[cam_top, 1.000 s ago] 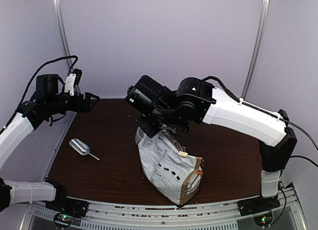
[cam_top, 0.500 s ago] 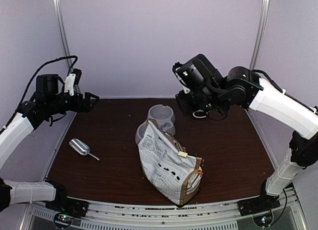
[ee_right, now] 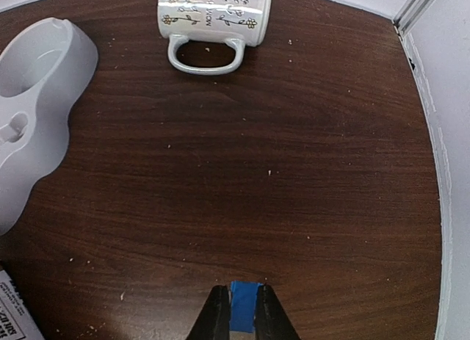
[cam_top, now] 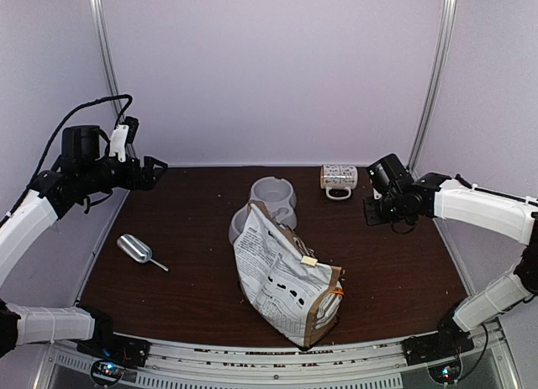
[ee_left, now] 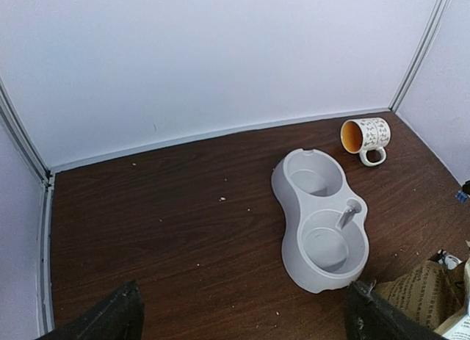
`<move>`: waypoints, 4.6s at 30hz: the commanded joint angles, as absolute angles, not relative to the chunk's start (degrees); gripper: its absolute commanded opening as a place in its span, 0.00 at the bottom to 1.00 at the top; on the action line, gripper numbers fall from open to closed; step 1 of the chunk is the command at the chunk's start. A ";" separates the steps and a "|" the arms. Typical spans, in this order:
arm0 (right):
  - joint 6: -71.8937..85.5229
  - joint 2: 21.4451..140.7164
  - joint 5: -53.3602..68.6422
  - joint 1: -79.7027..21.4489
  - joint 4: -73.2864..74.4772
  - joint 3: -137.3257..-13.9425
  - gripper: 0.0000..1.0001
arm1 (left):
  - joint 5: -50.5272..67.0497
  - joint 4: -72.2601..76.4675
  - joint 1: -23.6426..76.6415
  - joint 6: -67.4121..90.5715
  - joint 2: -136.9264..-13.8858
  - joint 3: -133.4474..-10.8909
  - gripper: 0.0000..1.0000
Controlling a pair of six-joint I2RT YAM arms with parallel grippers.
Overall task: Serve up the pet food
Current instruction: Place the clamp at the center of the board, then remove the clamp from the pet food bag, then place the clamp at the center of the board.
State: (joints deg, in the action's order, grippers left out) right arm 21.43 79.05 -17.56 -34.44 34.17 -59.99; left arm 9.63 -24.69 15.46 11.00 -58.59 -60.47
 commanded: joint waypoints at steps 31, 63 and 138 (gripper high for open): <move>21.80 91.99 -9.24 -25.75 18.63 -60.34 0.73 | 7.60 -23.64 15.36 9.68 -58.32 -61.17 0.98; 6.12 73.53 -2.53 -73.53 56.29 -88.87 0.86 | 6.20 -21.80 15.38 9.40 -55.50 -59.76 0.98; 15.39 62.70 -6.93 -44.69 34.12 -62.80 0.10 | 6.36 -21.88 15.38 9.49 -54.84 -59.72 0.98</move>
State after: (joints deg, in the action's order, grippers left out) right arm 11.27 64.45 -11.70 -54.15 46.61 -74.41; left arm 6.35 -24.08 15.46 10.13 -55.27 -60.10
